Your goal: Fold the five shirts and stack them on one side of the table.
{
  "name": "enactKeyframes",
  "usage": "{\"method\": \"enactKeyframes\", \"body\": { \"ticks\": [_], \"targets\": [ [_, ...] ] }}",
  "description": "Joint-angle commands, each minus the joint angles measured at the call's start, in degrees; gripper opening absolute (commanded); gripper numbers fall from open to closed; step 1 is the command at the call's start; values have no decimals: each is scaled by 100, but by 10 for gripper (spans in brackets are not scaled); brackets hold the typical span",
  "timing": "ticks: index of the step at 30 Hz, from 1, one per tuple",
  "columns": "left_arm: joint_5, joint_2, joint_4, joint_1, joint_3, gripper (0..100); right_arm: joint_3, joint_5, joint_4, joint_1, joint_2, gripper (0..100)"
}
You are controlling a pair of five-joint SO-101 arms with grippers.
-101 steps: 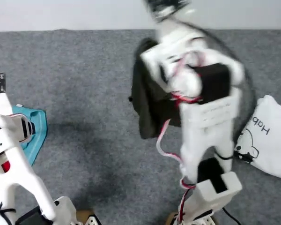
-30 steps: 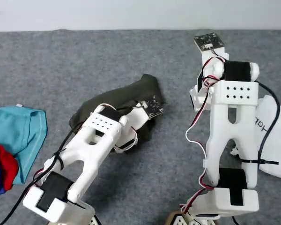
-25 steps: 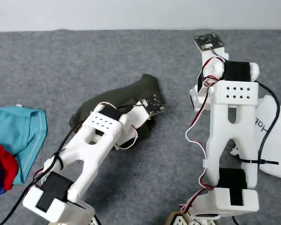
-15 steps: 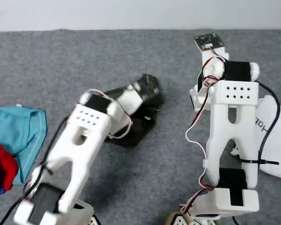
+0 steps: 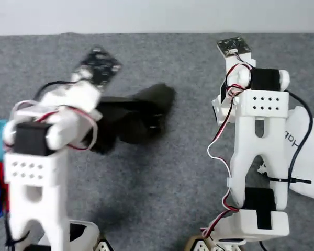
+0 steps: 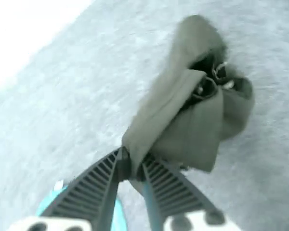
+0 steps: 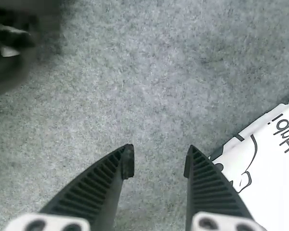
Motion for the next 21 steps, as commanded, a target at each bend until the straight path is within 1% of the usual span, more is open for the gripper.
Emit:
{"method": "enactKeyframes", "body": {
  "ticks": [1,6,9,12,14,18,21],
  "targets": [
    [18,-413,264,-580,-233,6,-44,-26,215,13,-251,180],
    [9,-703,580,-1424,-207,6,-44,-26,215,-233,-251,180],
    [-18,-730,598,-1873,-127,8,-44,-26,215,-435,-251,180],
    [-598,-756,598,-2004,171,13,-44,-26,215,-620,-251,180],
    [-888,-765,598,-2066,374,49,-44,-26,215,-734,-251,180],
    [-1046,-765,598,-2338,558,138,-44,-26,215,-1086,-242,180],
    [-1240,-765,580,-2646,681,160,-44,-26,171,-1429,-189,181]
  ]
}}
